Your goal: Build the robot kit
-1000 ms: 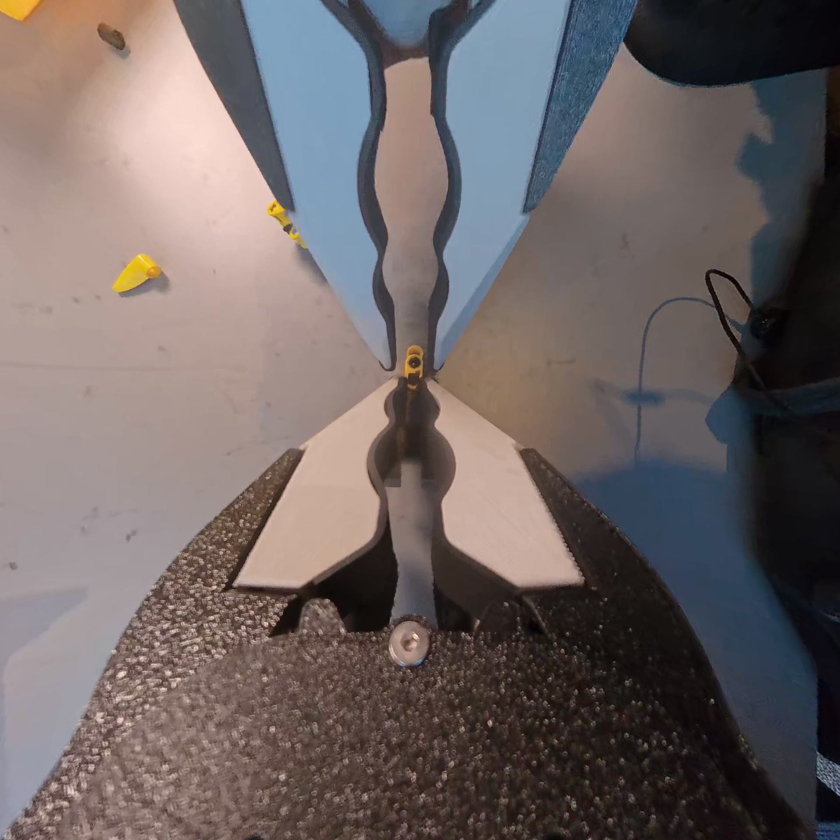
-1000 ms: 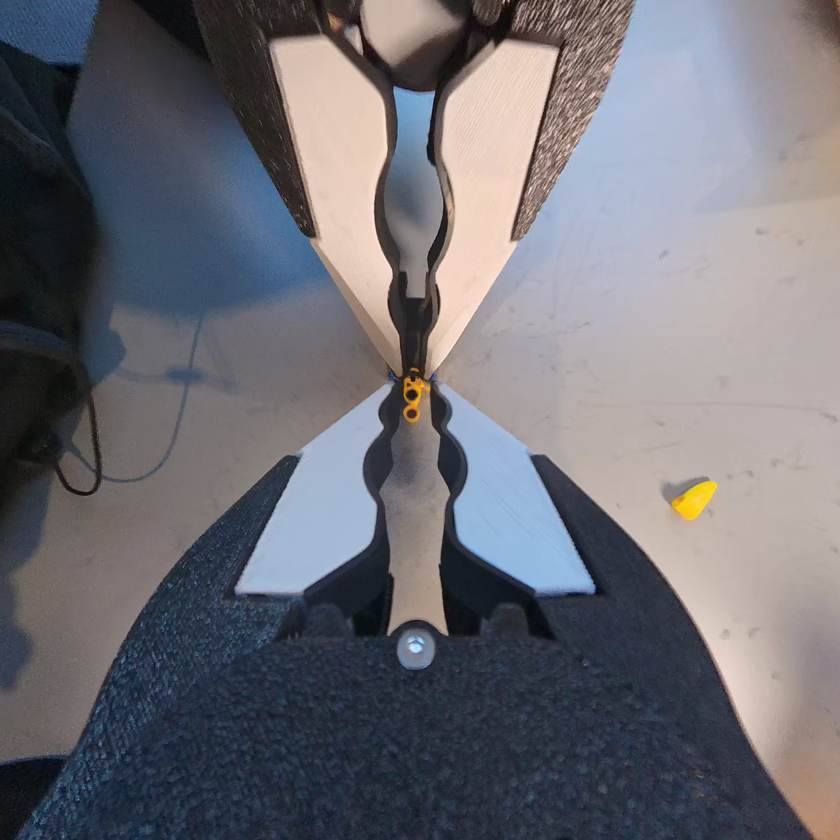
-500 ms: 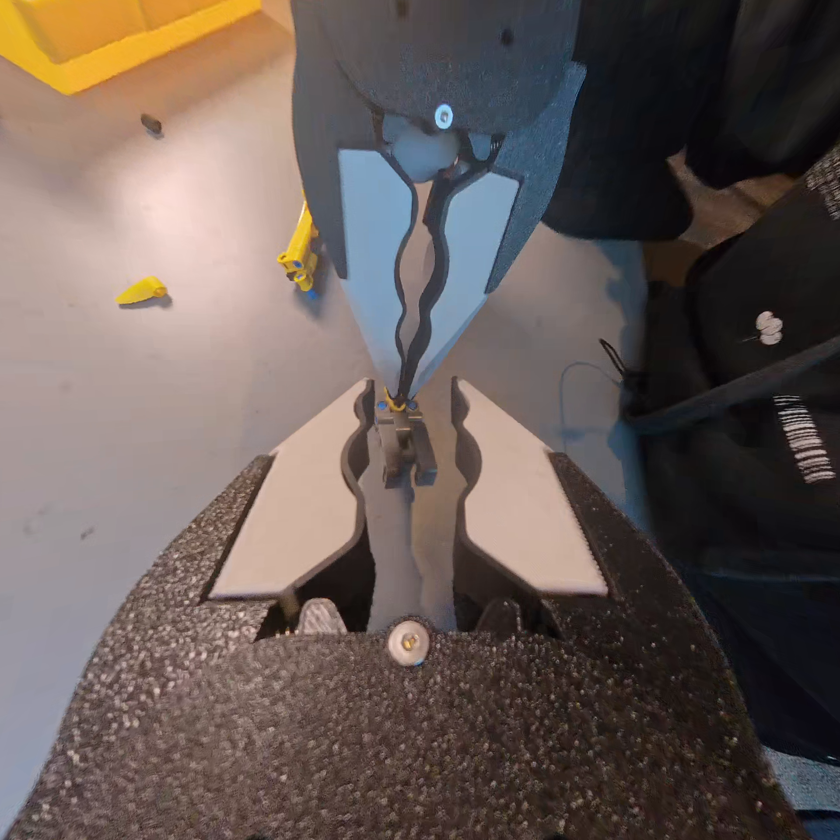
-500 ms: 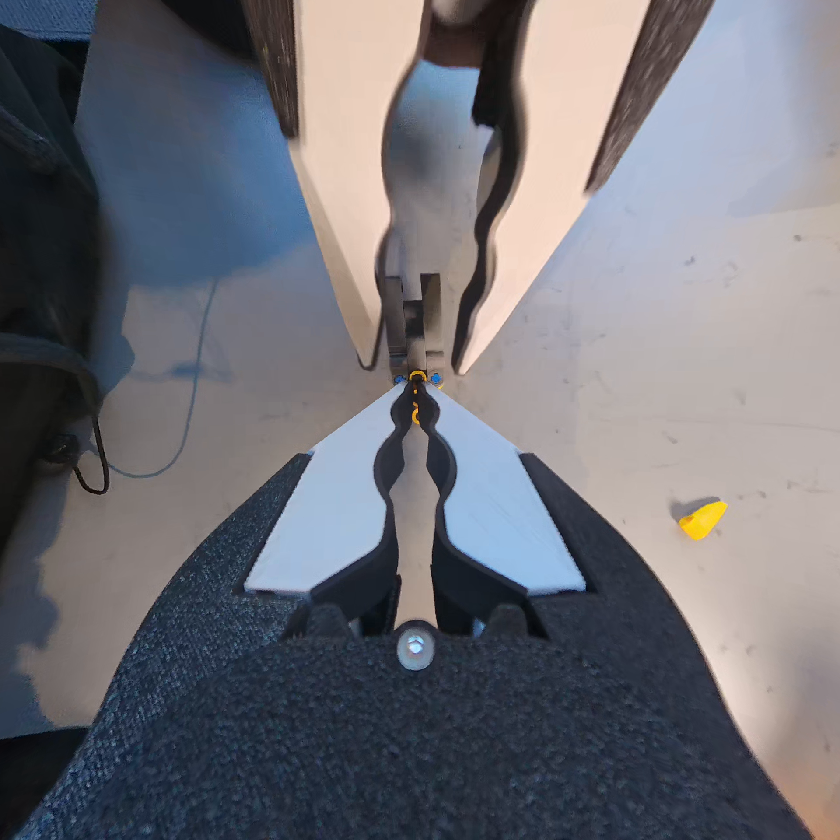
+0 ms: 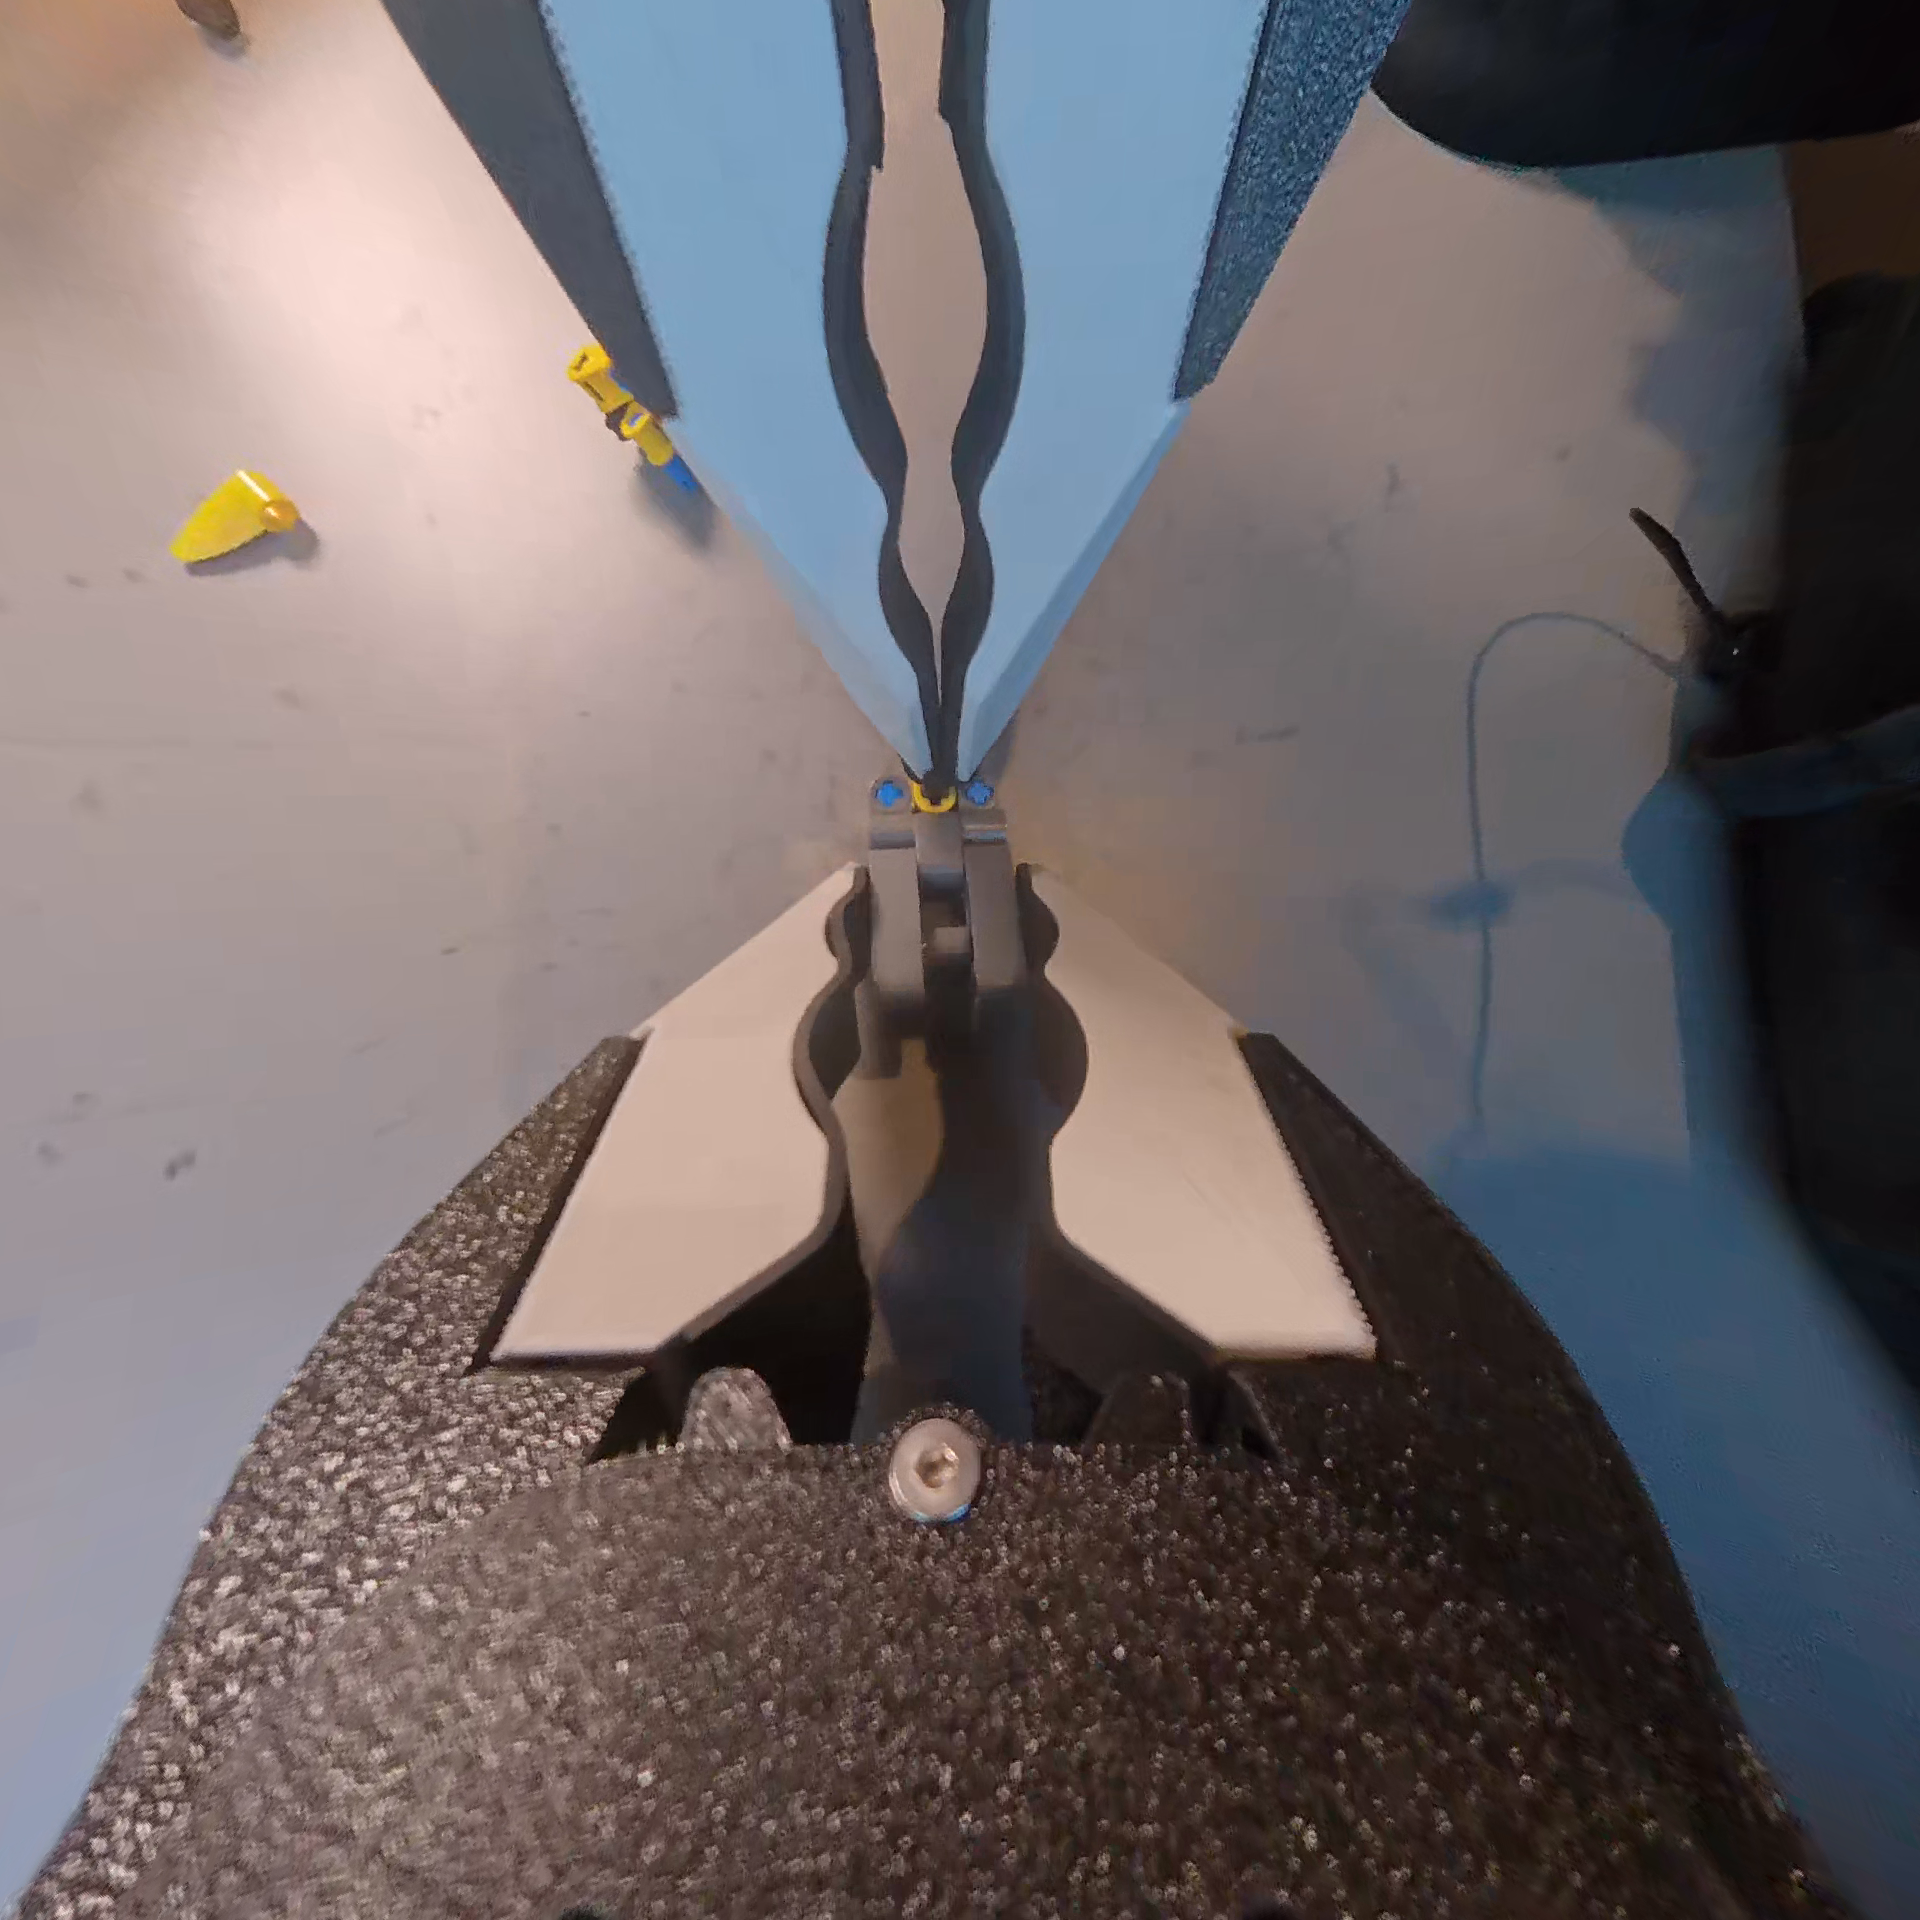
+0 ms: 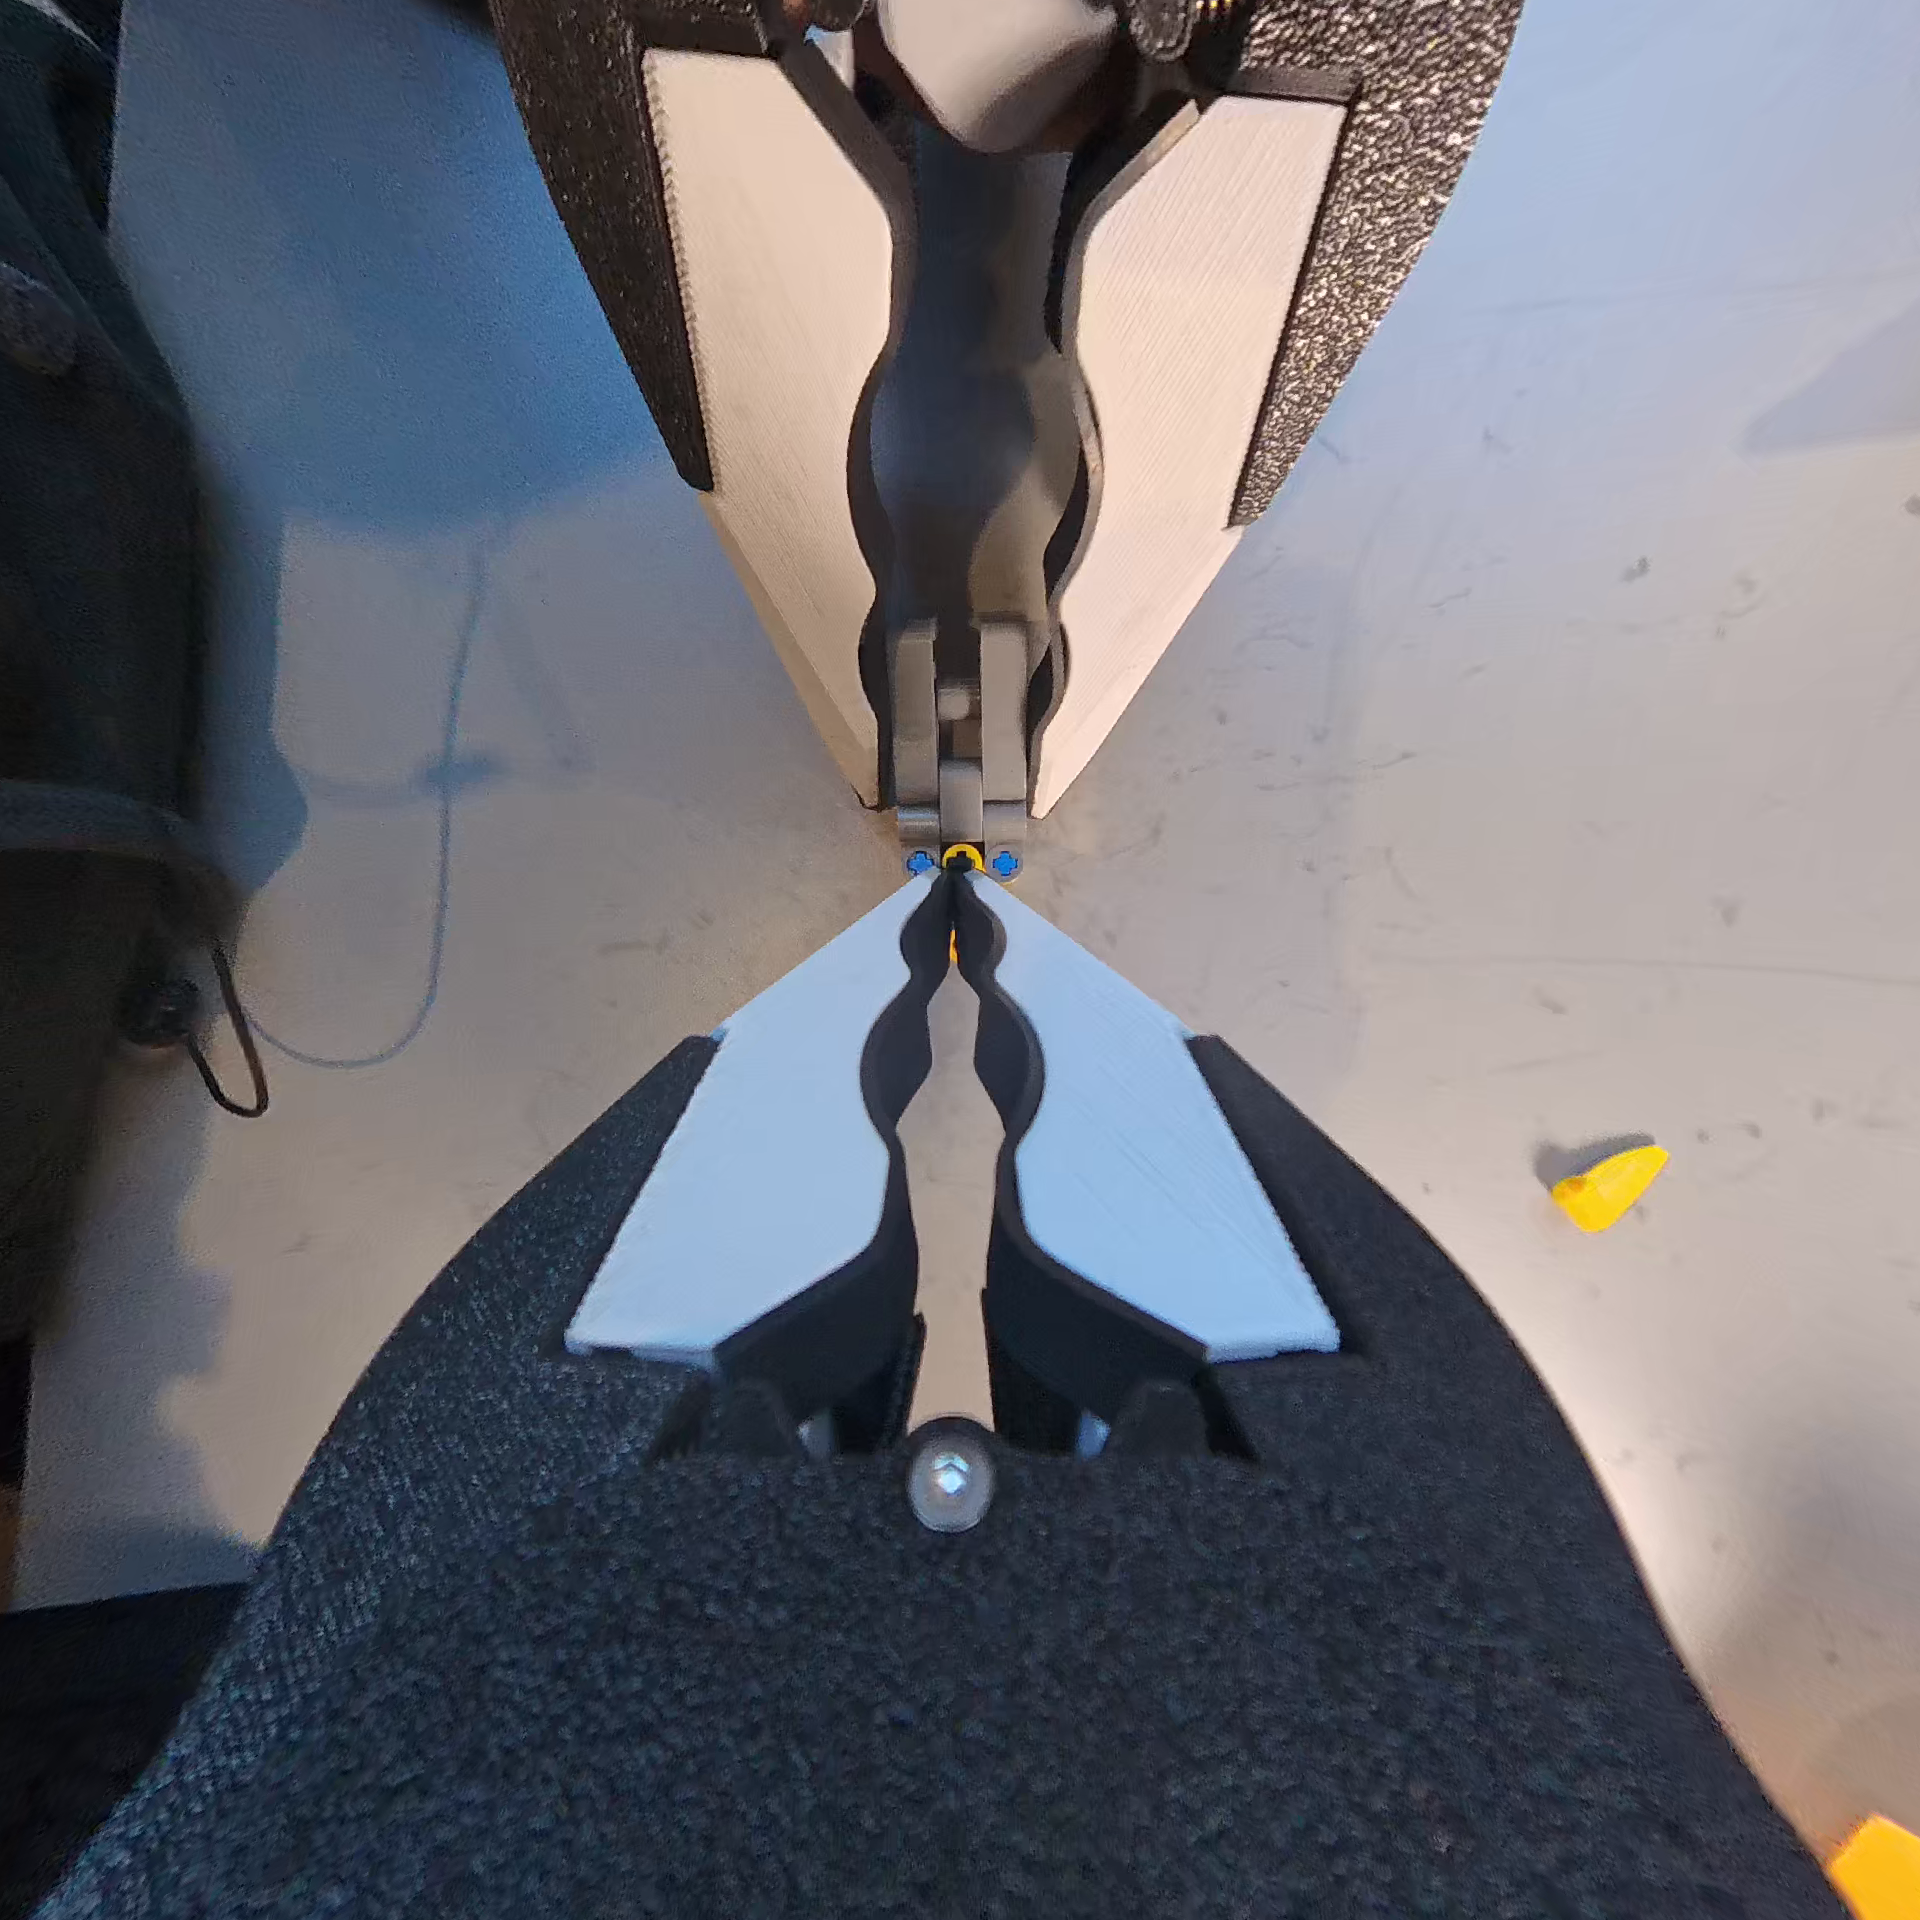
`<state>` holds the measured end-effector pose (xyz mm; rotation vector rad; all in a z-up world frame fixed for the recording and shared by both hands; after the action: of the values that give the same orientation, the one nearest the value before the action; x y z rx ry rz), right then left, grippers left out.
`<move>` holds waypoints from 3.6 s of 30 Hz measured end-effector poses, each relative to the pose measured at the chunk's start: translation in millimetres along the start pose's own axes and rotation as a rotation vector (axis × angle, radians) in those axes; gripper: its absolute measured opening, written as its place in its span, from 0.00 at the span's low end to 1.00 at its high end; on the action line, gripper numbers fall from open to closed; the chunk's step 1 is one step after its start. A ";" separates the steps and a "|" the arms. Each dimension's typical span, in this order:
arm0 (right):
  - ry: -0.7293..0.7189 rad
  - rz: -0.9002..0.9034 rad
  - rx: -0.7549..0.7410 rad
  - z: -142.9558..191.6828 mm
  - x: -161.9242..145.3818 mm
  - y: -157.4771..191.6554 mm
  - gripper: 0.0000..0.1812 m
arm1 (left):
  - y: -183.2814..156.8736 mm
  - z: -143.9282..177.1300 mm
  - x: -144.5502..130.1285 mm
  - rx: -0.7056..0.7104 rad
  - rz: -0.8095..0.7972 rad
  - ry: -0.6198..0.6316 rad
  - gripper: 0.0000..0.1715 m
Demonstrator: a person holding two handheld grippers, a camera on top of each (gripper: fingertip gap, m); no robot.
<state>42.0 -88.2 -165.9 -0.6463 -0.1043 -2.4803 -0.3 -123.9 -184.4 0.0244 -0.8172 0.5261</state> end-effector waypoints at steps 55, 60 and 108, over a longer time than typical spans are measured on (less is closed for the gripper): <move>-0.355 -0.160 -0.182 40.0 -46.0 -34.1 0.09 | 10.5 4.2 -1.2 0.038 -0.028 -0.056 0.16; -0.313 0.010 -0.280 30.5 -18.6 -13.3 0.09 | 10.3 2.3 4.3 0.021 -0.020 -0.069 0.14; 0.115 0.108 -0.403 14.2 -15.6 -5.9 0.07 | 9.1 -10.5 27.3 0.167 -0.048 -0.137 0.03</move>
<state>56.1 -72.3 -160.4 -0.6486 0.4725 -2.4432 18.1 -101.8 -174.1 0.2355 -0.9025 0.5507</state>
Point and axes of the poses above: each gripper's, where its closed fingertips meet, z back along the fingers, x out of its top, y = z × x across the jaws, the point moved 4 cm from there along z, back along the fingers, and after that the axes turned 8 degrees about -x, right-handed, at the moved point
